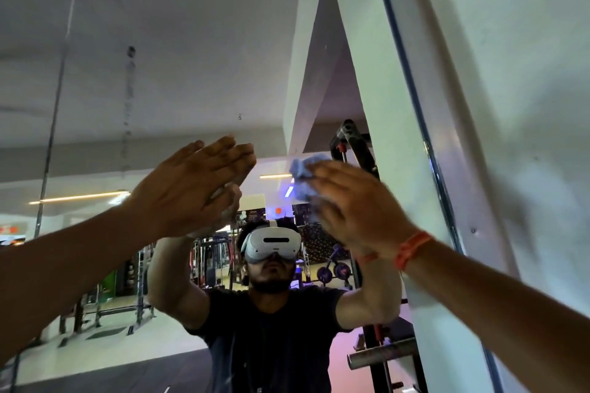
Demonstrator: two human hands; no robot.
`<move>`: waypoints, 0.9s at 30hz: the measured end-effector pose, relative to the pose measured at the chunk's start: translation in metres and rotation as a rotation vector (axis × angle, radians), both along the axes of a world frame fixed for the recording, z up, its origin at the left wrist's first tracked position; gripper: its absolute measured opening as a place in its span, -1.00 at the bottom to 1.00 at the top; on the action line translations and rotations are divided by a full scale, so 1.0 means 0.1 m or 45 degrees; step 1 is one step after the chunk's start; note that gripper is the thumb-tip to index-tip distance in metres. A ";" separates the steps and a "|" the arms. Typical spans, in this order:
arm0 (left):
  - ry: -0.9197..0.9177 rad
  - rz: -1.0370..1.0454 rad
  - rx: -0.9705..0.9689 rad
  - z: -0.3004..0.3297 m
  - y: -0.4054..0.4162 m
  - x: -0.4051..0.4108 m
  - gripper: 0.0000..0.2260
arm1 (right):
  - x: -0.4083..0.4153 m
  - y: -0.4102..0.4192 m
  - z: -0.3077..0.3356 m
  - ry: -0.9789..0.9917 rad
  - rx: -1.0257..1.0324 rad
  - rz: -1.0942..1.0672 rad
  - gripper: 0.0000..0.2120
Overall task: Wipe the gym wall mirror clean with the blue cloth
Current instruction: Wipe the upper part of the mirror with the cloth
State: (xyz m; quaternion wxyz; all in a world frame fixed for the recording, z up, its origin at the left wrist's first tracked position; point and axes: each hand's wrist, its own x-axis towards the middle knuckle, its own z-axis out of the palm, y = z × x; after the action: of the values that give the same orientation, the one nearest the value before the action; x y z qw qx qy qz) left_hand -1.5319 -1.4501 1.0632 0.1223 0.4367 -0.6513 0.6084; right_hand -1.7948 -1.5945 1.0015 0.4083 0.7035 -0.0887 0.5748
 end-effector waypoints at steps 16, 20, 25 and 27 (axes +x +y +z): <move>-0.012 -0.095 0.096 -0.10 -0.40 -0.46 -0.43 | -0.91 -0.35 0.24 -0.381 0.138 -0.196 -0.60; -0.046 -0.135 0.108 -0.02 -0.55 -0.73 -0.43 | -0.44 -0.16 -0.06 -0.642 0.333 0.057 -0.65; -0.073 -0.148 0.154 0.01 -0.72 -0.88 -0.40 | -0.60 -0.19 -0.68 0.073 0.024 -0.131 -0.60; -0.088 -0.145 0.153 0.03 -0.71 -0.86 -0.41 | -0.79 -0.33 -0.36 0.019 0.044 -0.223 -0.58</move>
State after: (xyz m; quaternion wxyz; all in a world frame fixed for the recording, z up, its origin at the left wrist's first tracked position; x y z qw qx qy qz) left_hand -1.6174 -1.5212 1.0660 0.1078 0.3844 -0.7142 0.5749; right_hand -1.8735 -1.6274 0.9657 0.4454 0.7044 -0.1568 0.5300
